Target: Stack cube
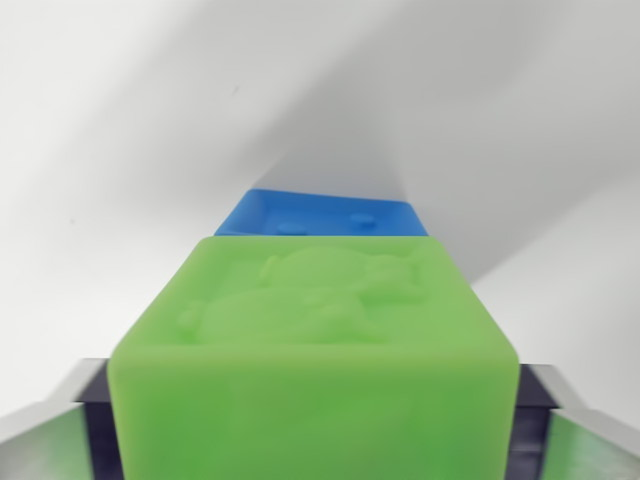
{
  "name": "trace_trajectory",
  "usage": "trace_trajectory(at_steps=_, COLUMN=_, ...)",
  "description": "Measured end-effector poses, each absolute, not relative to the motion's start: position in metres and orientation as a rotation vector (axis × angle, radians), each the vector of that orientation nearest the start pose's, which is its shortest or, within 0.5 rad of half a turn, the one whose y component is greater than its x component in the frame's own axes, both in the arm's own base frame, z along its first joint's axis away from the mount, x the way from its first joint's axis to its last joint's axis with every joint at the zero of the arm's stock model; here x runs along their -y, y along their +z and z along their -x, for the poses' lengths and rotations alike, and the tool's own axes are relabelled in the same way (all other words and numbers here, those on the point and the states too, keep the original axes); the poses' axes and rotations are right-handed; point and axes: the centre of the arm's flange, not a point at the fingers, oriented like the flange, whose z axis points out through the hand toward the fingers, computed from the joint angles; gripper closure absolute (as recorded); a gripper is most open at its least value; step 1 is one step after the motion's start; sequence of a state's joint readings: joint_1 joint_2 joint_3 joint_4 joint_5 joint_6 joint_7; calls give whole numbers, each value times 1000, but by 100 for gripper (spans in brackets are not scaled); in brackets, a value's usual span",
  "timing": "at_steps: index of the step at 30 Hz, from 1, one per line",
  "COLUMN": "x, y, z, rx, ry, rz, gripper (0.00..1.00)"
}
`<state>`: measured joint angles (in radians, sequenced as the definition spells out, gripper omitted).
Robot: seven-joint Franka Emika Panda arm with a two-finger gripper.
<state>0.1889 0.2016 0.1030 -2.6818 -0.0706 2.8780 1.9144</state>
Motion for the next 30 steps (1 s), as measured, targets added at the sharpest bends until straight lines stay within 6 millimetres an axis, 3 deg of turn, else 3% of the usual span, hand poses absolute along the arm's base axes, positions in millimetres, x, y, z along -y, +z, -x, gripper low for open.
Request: trace_trajectory(at_steps=30, x=-124, y=176, z=-391, rx=-2205, ry=1, rz=2237, gripper=0)
